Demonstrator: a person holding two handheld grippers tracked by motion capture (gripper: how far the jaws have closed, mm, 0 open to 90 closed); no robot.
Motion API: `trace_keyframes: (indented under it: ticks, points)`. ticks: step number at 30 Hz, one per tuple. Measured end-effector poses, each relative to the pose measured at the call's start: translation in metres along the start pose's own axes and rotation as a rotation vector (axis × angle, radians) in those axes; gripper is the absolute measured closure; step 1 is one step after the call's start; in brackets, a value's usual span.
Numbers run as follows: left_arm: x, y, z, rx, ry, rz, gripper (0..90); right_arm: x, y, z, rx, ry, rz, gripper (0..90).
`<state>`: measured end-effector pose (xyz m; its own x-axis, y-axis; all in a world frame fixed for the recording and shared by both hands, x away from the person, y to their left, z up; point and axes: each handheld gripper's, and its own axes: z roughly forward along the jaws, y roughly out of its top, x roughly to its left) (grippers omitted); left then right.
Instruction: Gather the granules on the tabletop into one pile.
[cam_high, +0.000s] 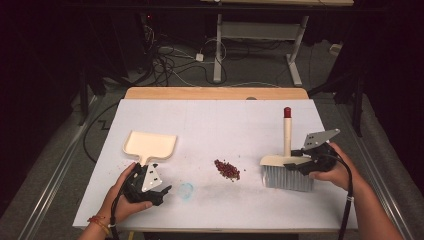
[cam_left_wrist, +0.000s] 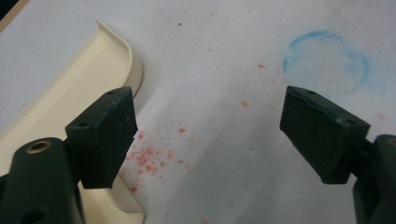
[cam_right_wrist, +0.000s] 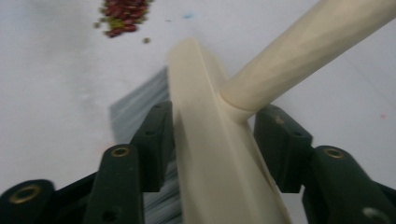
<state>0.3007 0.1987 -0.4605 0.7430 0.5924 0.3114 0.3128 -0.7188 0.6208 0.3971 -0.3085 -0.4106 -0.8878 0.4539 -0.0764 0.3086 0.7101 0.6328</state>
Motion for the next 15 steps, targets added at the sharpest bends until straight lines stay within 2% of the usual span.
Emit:
trace_keyframes:
  ticks: [2, 4, 5, 7, 10, 13, 15]
  points:
    - [0.000, 0.000, 0.000, 0.000, -0.002, 0.000, 17.9, -0.008, 0.000, 0.006, 0.001, -0.046, 0.009, 48.9]
    - [-0.001, -0.001, -0.001, 0.002, -0.002, 0.003, 17.9, -0.016, -0.001, 0.011, -0.032, -0.053, 0.061, 49.1]
    - [-0.001, -0.001, -0.001, -0.001, -0.003, -0.001, 17.9, -0.019, -0.001, 0.014, -0.043, -0.072, 0.085, 50.2]
    - [-0.001, -0.001, -0.001, -0.001, -0.002, -0.001, 17.9, -0.022, -0.002, 0.020, -0.049, -0.127, 0.138, 55.6]
    - [-0.001, -0.002, -0.001, -0.002, 0.000, -0.001, 17.9, -0.022, -0.004, 0.026, -0.063, -0.216, 0.206, 58.5]
    - [-0.001, -0.002, -0.002, -0.006, 0.001, -0.003, 17.9, -0.017, -0.006, 0.024, -0.125, -0.254, 0.228, 54.4]
    - [-0.001, -0.002, -0.002, -0.007, 0.001, -0.004, 17.9, -0.013, -0.005, 0.019, -0.158, -0.288, 0.218, 50.2]
